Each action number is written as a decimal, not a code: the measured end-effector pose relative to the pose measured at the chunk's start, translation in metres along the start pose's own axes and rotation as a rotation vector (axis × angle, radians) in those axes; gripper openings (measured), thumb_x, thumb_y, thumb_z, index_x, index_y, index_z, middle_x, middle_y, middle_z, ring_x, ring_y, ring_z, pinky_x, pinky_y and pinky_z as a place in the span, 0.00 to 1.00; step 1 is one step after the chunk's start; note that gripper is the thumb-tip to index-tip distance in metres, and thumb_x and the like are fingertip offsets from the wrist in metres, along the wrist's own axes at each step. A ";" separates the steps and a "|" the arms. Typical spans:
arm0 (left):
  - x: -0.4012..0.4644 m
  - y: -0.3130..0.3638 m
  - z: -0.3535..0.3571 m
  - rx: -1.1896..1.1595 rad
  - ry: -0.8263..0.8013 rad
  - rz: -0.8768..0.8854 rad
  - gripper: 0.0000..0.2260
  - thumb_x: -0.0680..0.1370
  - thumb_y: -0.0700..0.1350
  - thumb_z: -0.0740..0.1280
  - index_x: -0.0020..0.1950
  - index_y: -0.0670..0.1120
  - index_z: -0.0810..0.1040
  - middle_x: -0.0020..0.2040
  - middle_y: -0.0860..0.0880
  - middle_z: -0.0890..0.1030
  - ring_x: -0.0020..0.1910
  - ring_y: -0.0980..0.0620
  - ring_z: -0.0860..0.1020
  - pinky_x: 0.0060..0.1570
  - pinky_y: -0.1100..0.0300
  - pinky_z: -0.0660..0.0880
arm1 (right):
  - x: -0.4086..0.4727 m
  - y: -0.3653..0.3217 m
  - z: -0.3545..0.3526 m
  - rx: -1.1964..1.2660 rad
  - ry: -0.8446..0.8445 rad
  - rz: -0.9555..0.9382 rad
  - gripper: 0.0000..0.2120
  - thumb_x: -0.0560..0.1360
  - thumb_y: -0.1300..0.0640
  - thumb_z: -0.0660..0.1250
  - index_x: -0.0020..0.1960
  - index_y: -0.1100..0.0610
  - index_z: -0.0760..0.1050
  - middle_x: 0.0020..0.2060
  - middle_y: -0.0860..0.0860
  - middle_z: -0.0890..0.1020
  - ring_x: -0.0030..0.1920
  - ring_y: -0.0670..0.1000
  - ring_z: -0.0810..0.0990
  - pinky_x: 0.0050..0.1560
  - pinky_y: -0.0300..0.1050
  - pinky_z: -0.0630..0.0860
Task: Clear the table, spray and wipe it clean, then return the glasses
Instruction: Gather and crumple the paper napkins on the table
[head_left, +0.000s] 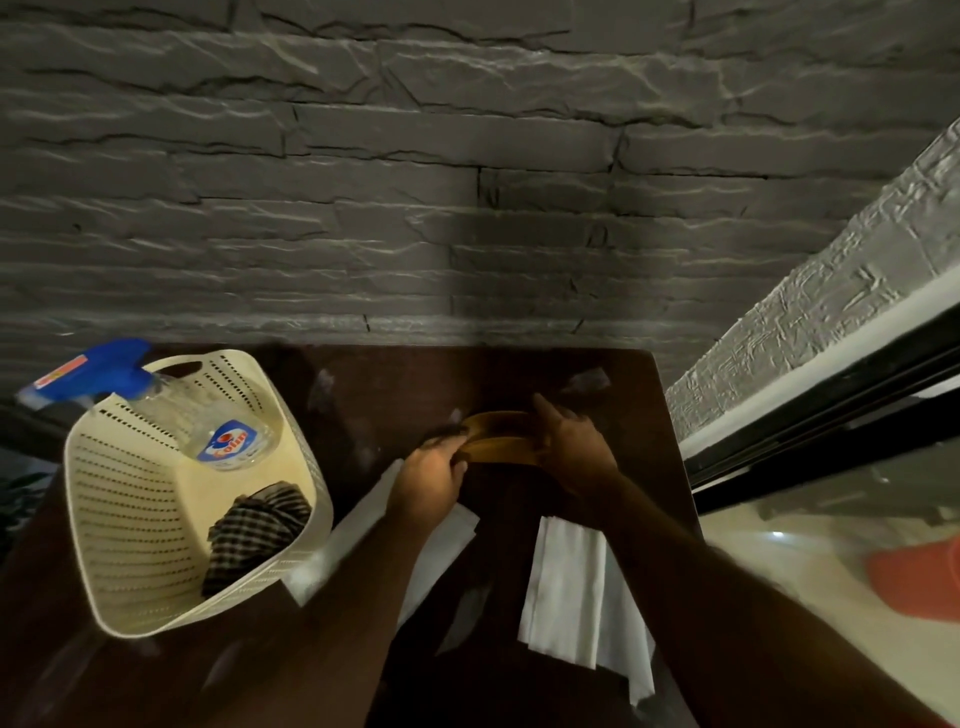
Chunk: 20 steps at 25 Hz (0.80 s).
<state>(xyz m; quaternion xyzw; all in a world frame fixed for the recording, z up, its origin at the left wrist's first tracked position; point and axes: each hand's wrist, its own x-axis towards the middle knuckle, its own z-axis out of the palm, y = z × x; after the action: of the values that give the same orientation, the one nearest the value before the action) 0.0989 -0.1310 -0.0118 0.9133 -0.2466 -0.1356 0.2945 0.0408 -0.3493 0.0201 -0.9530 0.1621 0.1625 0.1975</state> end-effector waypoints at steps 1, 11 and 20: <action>-0.009 -0.005 -0.003 0.009 0.033 -0.018 0.16 0.79 0.45 0.64 0.67 0.46 0.76 0.60 0.46 0.79 0.60 0.48 0.76 0.60 0.55 0.73 | -0.005 -0.007 -0.003 -0.002 0.049 0.003 0.36 0.75 0.52 0.66 0.78 0.48 0.52 0.75 0.55 0.63 0.72 0.61 0.63 0.68 0.58 0.67; -0.105 -0.067 -0.017 0.069 0.103 -0.191 0.18 0.72 0.44 0.65 0.61 0.38 0.79 0.56 0.38 0.81 0.55 0.38 0.80 0.56 0.47 0.76 | -0.065 -0.107 0.079 0.285 0.031 0.002 0.14 0.75 0.50 0.66 0.59 0.53 0.77 0.56 0.53 0.80 0.56 0.54 0.78 0.56 0.47 0.75; -0.124 -0.082 -0.040 0.012 -0.001 -0.142 0.25 0.77 0.42 0.66 0.73 0.39 0.67 0.71 0.42 0.71 0.71 0.45 0.68 0.71 0.56 0.60 | -0.051 -0.138 0.101 -0.025 -0.043 0.145 0.28 0.75 0.48 0.67 0.71 0.54 0.65 0.67 0.56 0.71 0.65 0.58 0.70 0.61 0.52 0.74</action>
<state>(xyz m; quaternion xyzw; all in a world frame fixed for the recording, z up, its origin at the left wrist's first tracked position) 0.0406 0.0112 -0.0174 0.9301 -0.1820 -0.1554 0.2785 0.0219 -0.1730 -0.0043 -0.9374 0.2245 0.1989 0.1768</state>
